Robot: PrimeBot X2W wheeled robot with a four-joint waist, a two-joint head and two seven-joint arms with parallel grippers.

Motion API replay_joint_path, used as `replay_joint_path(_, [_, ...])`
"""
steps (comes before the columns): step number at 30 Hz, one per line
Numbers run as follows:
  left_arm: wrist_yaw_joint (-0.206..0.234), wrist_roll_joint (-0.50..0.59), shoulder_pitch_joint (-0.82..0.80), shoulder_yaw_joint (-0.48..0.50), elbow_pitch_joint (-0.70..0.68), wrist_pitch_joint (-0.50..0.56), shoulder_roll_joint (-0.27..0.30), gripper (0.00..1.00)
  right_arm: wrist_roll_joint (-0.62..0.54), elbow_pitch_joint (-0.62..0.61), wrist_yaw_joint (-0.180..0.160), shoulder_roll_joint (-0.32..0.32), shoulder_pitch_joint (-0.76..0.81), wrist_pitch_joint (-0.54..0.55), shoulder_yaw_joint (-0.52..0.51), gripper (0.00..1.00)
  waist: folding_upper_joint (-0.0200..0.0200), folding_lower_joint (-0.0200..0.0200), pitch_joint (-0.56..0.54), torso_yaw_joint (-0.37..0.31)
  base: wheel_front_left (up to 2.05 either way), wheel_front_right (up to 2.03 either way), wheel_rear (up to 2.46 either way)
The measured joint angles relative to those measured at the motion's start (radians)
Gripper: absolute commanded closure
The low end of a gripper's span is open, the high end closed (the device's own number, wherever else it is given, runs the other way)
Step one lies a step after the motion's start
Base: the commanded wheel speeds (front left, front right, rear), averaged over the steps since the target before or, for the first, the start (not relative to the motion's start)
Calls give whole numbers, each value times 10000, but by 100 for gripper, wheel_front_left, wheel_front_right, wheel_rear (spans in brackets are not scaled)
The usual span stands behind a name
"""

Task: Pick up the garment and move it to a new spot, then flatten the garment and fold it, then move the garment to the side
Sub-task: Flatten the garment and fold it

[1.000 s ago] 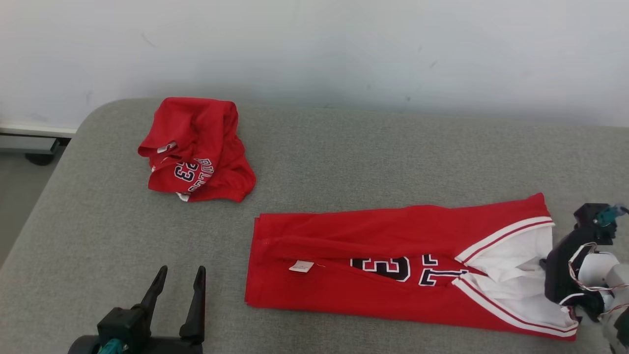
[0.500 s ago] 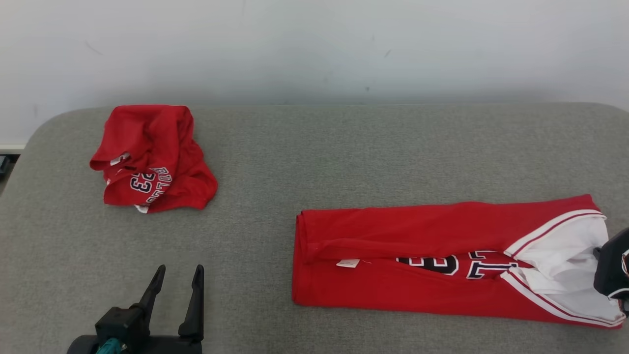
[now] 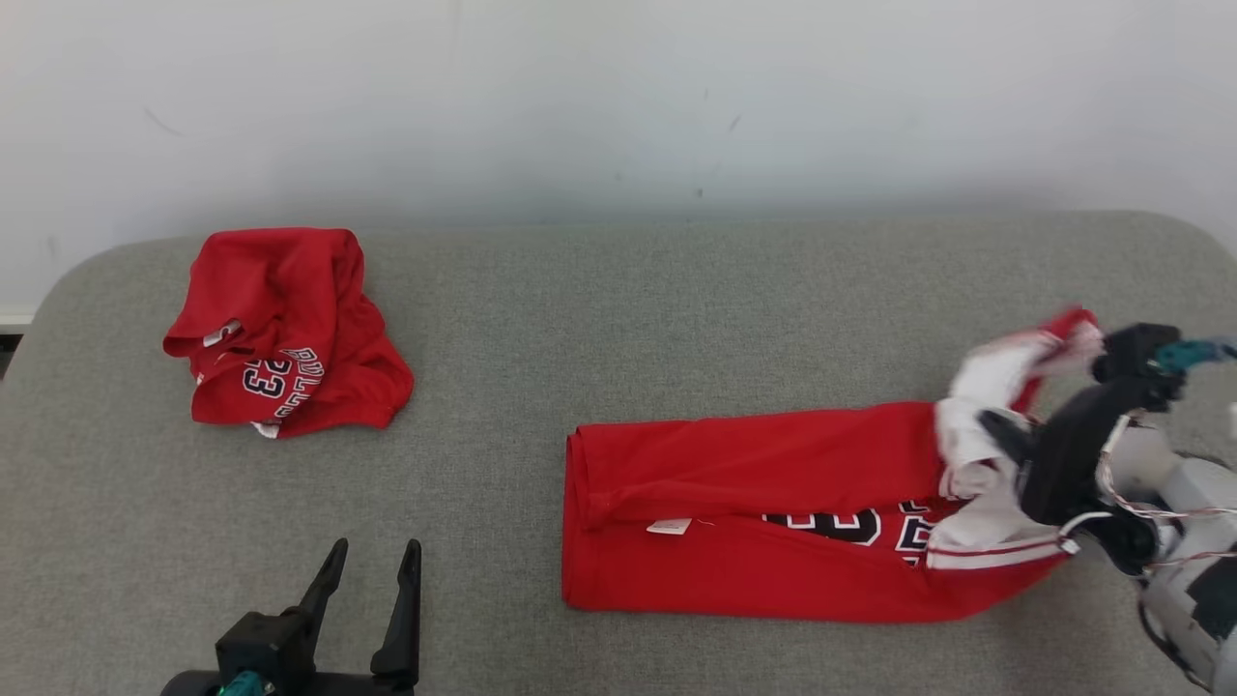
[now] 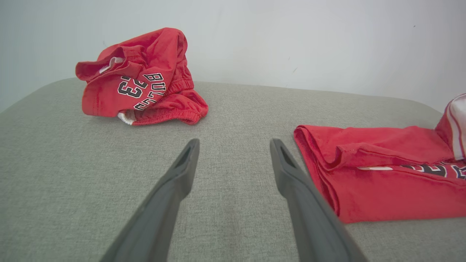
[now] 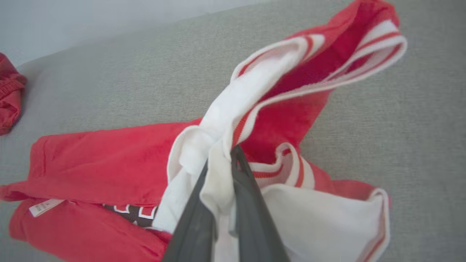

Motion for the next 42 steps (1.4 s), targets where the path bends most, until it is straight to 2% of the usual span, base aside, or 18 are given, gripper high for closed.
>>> replay_joint_path(7, [-86, 0, 9, -73, 190, 2, -155, 0, 500, -2357, 0, -155, 392, 443, 441, 100, 0, 0, -191, 138, 0, 0, 0])
replay_joint_path(14, [-130, 0, 10, -150, 345, 2, -259, 0, 888, -3812, 0, -84, 583, 677, 642, 100, 0, 0, -235, 406, 0, 0, 0])
replay_joint_path(26, [-280, 157, -410, -518, 671, 2, -723, 0, 880, -4280, -25, 439, 597, 765, 872, 100, 0, -1, -111, 1261, 0, 0, 0])
replay_joint_path(32, [-337, 157, -408, -460, 792, 2, -777, 0, 757, -4184, -458, 836, 576, 1070, 1174, 100, 0, 0, -65, 1557, 0, 0, 0])
replay_joint_path(37, [-345, 155, -428, -523, 920, 2, -899, 0, 608, -3852, -874, 901, 559, 1329, 1350, 100, 0, 0, -76, 1637, 0, 0, 0])
replay_joint_path(42, [-360, 155, -624, -604, 1041, 2, -1030, 0, 600, -3662, -986, 988, 559, 1501, 1407, 100, 0, -1, -89, 1781, 0, 0, 0])
